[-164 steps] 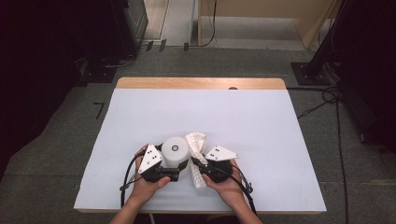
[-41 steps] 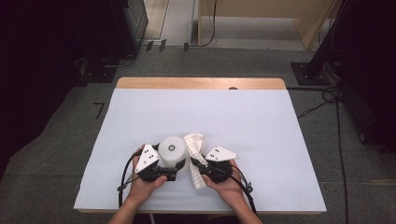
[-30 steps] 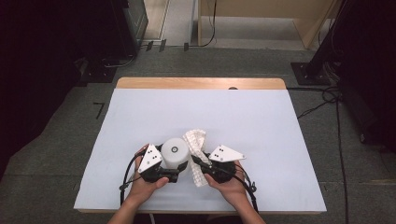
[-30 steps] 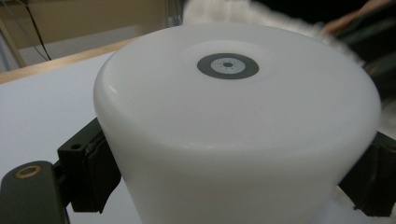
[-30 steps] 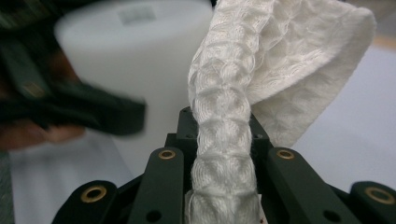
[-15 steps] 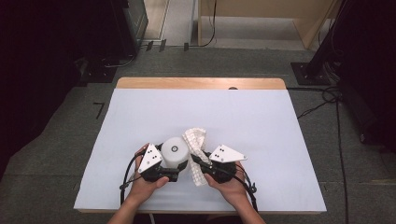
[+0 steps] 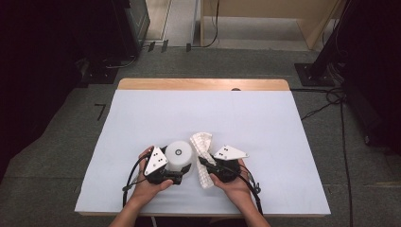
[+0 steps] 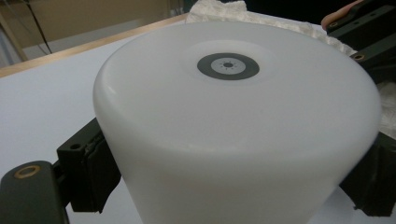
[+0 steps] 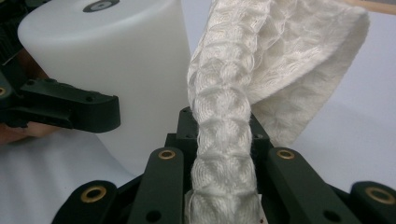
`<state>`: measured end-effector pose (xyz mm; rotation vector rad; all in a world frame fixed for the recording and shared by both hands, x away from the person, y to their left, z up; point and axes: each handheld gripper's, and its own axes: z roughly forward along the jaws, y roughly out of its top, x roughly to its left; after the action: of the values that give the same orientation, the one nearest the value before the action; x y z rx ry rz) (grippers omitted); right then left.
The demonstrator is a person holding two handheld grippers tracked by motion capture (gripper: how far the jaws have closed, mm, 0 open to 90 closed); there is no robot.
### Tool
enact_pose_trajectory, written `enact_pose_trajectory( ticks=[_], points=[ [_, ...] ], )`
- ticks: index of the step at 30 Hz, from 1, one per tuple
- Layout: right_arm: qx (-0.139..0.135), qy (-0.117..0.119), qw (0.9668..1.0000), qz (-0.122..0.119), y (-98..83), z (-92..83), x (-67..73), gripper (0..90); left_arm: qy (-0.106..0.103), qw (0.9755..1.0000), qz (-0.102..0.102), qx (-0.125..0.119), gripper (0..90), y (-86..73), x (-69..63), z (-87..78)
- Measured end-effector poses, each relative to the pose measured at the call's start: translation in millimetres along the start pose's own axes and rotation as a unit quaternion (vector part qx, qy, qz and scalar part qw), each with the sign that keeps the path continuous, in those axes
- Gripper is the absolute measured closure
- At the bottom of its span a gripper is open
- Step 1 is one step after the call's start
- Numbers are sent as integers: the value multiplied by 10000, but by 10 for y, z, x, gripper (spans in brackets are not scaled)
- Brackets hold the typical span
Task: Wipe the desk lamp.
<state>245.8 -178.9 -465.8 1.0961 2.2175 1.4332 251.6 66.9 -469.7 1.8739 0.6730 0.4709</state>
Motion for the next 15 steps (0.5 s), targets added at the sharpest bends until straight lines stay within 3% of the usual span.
enact_pose_trajectory(
  ticks=[1, 5, 9, 12, 14, 15],
  points=[
    [33, -5, 10000, -1, -7, 5, 0, 750, 179, 9997, -174, -30, 56, 20, -28, -12],
    [24, -11, 10000, 3, -12, 7, -10, 749, 418, 9983, -377, -162, 35, 47, -102, -46],
    [18, -55, 10000, 48, -21, -2, -43, 747, 1115, 9921, -575, 27, 36, 17, -279, 31],
    [29, -89, 9999, 66, -35, 7, -53, 746, 1481, 9880, -440, 45, 83, 5, -368, 76],
    [33, -103, 9999, 51, -38, 10, -52, 746, 1346, 9899, -441, 22, 86, 8, -344, 62],
    [75, -90, 9999, 68, -44, 20, -43, 746, 1183, 9919, -451, 16, 87, 5, -302, 49]
  ],
)
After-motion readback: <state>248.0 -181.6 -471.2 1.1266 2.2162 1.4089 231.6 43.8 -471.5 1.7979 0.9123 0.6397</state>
